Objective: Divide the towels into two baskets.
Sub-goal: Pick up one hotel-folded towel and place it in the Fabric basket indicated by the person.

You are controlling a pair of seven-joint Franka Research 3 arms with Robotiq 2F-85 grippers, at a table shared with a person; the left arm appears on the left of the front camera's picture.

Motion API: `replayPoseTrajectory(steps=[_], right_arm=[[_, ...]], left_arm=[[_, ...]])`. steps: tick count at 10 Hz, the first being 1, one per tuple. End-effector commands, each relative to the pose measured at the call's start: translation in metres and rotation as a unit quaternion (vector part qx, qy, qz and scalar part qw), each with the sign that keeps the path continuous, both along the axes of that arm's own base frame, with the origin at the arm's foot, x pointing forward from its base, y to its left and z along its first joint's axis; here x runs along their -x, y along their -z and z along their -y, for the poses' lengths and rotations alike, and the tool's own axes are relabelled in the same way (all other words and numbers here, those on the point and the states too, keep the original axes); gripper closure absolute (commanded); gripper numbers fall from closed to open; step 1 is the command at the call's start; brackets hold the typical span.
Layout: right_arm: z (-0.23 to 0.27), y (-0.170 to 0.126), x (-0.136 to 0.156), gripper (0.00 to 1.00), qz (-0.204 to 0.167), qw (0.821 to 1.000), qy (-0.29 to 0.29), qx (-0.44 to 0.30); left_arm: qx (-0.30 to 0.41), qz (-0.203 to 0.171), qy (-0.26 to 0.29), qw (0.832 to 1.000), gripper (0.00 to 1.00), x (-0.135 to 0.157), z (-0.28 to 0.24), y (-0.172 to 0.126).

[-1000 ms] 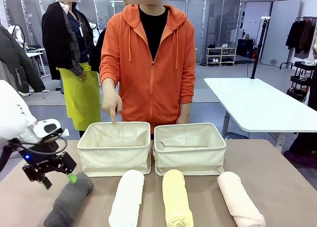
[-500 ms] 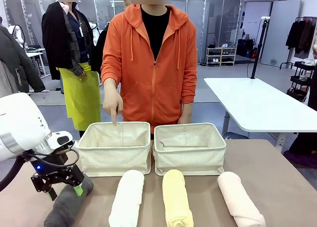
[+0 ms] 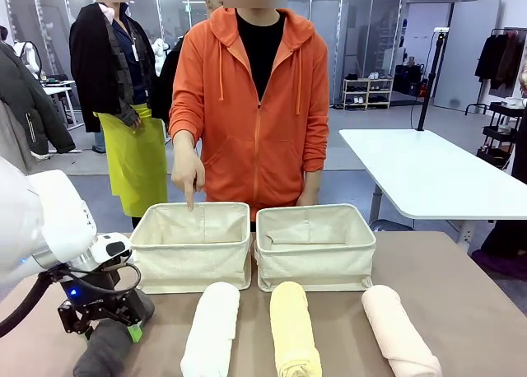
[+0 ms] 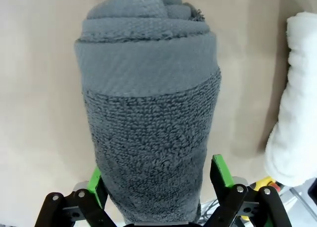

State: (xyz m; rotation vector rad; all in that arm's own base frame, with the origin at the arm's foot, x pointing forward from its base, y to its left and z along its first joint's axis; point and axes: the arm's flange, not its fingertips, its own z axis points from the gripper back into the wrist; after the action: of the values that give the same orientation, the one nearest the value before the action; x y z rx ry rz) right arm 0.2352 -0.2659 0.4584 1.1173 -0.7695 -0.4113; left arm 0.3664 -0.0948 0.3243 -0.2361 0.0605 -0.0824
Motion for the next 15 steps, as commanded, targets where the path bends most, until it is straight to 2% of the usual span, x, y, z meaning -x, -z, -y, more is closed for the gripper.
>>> replayPoseTrajectory(steps=[1,2,9,10,11,12,13,14,15], right_arm=[[0.001,-0.003,0.002,0.00,0.010,1.000,0.000,-0.002],[0.001,-0.003,0.002,0.00,0.010,1.000,0.000,-0.002],[0.001,-0.003,0.002,0.00,0.010,1.000,0.000,-0.002],[0.001,-0.003,0.002,0.00,0.010,1.000,0.000,-0.002],[0.001,-0.003,0.002,0.00,0.010,1.000,0.000,-0.002],[0.001,-0.003,0.002,0.00,0.010,1.000,0.000,-0.002],[0.001,-0.003,0.002,0.00,0.010,1.000,0.000,-0.002],[0.001,-0.003,0.002,0.00,0.010,1.000,0.000,-0.002],[0.001,-0.003,0.002,0.00,0.010,1.000,0.000,-0.002]], left_arm=[[0.003,0.013,0.003,1.000,0.00,0.092,-0.022,0.033],[0.000,0.000,0.000,1.000,0.00,0.000,0.000,0.000],[-0.006,0.003,0.000,1.000,0.00,0.000,-0.001,0.002],[0.006,0.010,0.003,1.000,0.20,-0.001,0.004,-0.001],[0.006,0.008,-0.001,1.000,0.20,-0.004,0.005,-0.001],[-0.001,0.007,0.004,1.000,0.40,-0.005,0.009,-0.002],[-0.001,0.006,0.004,1.000,0.25,-0.004,0.012,-0.003],[-0.003,0.003,0.009,1.000,0.60,-0.003,0.014,-0.002],[-0.004,0.004,0.008,1.000,0.45,-0.003,0.015,-0.003]])
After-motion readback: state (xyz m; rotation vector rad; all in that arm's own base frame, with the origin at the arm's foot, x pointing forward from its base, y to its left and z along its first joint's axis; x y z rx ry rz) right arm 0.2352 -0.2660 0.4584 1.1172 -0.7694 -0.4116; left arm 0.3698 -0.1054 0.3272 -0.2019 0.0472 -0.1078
